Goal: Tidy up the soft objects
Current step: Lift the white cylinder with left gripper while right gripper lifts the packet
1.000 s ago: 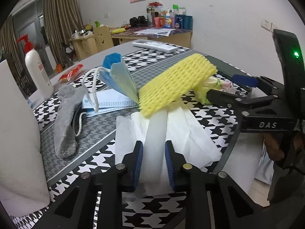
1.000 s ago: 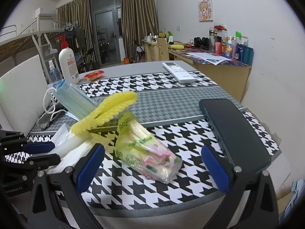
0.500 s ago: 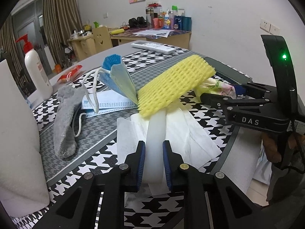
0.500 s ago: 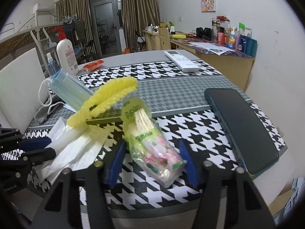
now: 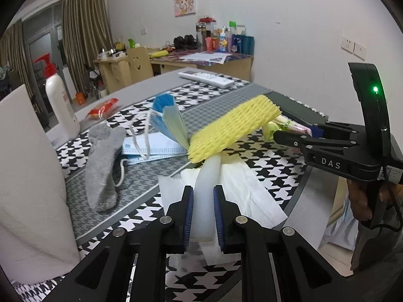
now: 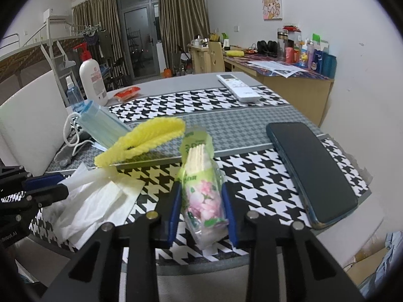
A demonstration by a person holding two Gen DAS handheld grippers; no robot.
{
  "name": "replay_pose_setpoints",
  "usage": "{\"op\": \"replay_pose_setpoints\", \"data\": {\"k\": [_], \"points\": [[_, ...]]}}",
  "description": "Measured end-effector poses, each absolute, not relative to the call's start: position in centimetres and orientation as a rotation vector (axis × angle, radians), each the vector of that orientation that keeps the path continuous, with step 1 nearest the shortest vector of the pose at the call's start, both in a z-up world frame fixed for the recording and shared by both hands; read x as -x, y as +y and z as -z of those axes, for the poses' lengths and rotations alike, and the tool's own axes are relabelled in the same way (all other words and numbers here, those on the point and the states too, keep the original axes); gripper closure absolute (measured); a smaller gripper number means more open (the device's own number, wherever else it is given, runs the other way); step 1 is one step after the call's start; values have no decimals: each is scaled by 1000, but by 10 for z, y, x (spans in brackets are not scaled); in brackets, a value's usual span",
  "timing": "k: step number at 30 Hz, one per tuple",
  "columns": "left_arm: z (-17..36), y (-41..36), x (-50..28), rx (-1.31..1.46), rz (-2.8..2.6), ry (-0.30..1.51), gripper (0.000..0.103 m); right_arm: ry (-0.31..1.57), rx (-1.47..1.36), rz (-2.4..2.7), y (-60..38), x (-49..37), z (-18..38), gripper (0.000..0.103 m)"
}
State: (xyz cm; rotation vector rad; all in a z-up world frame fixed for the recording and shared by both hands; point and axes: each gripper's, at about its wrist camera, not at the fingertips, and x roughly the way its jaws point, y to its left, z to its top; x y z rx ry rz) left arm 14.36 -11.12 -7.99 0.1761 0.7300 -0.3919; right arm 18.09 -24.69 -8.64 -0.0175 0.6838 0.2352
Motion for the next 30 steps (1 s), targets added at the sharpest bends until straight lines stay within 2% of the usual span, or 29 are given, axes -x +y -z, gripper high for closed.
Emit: {"op": "replay_pose_setpoints", "data": {"k": [30], "points": [[32,-65,-93,-123,261,561,86,532,57,-289,-216,-127,38,67]]}}
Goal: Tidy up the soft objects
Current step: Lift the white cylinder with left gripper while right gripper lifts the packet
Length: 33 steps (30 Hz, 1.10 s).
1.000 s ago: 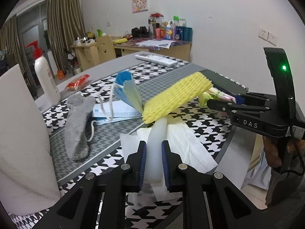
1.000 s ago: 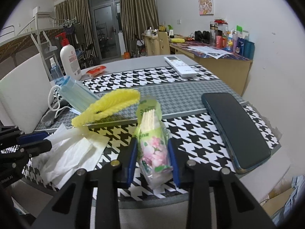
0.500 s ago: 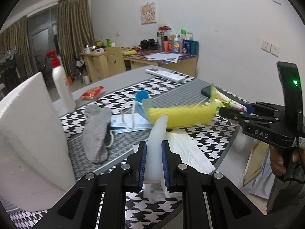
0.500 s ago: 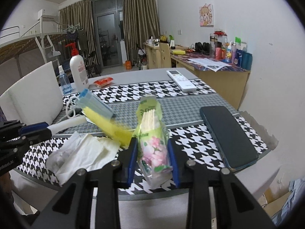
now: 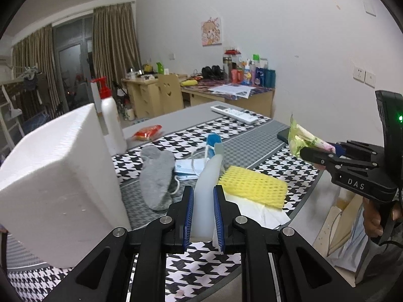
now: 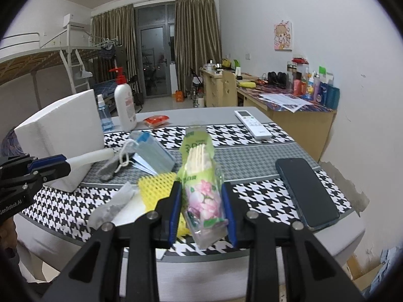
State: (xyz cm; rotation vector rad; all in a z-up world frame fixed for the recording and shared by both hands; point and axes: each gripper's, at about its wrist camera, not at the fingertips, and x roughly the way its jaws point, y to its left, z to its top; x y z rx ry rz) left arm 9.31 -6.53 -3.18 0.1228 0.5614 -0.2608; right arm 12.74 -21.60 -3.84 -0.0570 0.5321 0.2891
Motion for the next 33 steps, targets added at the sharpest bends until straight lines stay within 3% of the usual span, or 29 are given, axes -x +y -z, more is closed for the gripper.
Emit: {"op": "replay_pose_setpoints", "data": {"k": [33], "points": [[-18,-35,-94,-100,189,475,87,424,82,-420,-158,-131,-12,67]]}}
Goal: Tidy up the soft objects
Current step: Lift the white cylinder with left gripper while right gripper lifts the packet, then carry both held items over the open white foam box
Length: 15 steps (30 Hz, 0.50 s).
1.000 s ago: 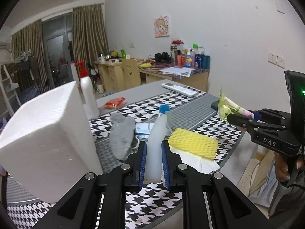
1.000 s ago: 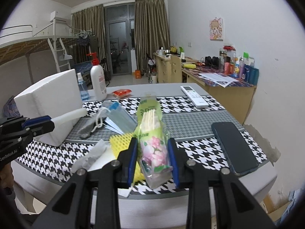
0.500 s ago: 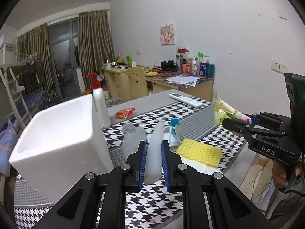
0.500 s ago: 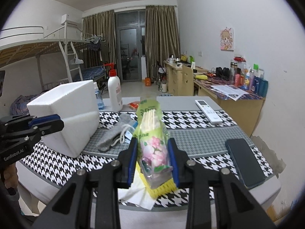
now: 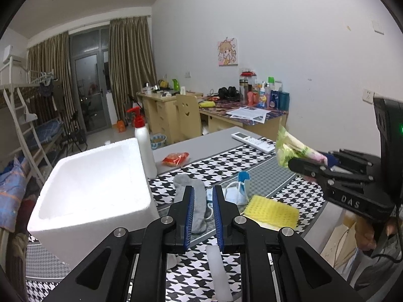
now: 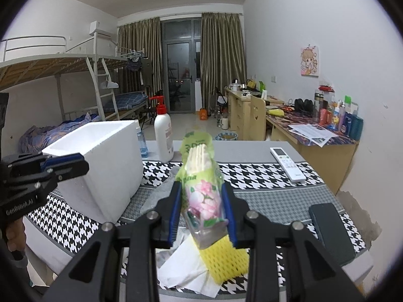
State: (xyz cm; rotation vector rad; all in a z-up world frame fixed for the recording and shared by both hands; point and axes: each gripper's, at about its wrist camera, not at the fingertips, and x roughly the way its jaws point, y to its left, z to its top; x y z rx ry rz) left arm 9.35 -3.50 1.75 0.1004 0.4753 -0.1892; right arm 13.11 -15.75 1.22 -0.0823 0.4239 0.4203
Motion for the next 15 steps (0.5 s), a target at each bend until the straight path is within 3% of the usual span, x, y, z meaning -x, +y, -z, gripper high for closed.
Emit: {"op": "replay_pose_setpoints", "data": {"k": [13,15], "points": [[43,-50,-94,-99,146,658,80,439,84,-450,-156,-131,-5,67],[52,-50,-94,-93,148,681,74,441,84,-451,-156,-131,-4,67]]}}
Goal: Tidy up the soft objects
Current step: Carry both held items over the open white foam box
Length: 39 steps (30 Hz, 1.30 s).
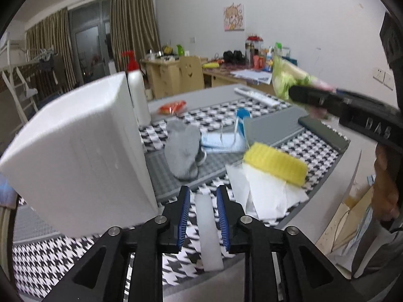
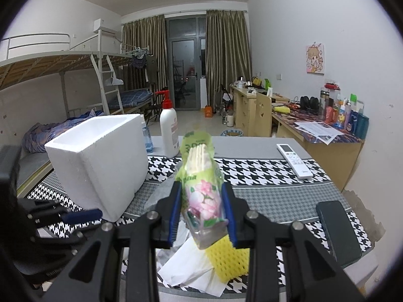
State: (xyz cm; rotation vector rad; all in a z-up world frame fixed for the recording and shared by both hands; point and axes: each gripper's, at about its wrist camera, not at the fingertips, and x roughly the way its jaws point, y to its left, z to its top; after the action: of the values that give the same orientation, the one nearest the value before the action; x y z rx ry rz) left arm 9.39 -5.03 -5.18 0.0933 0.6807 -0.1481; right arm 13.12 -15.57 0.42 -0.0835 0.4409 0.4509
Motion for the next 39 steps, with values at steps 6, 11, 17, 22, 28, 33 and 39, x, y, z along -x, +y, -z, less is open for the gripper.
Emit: {"op": "replay_pose_setpoints", "data": {"k": [6,11,17,22,28,33,39], "points": [[68,-49,-94,-80,140,722,63,446,84,-449,-156,-127,0,67],[82,-49,-97,-72,131,768,63,448,81,-447,-157,-125,2,67],[96,-51,-101,-73,134,809,63,452,75,-442,-159,-124,2,67],[105,-48,-101,-65,123,833,63,454,74,-443,-160,-122,4,67],[109,-49,-98,-67,124,837,65,455,70,-443,-162,-120,3,67],[107,-50,-97,-82,123,836,83,444,71,-448,-161,-119,-1,67],[101,-51,-93,-84,123,818,88,416,86,-463,-156,-116,-9,67]]}}
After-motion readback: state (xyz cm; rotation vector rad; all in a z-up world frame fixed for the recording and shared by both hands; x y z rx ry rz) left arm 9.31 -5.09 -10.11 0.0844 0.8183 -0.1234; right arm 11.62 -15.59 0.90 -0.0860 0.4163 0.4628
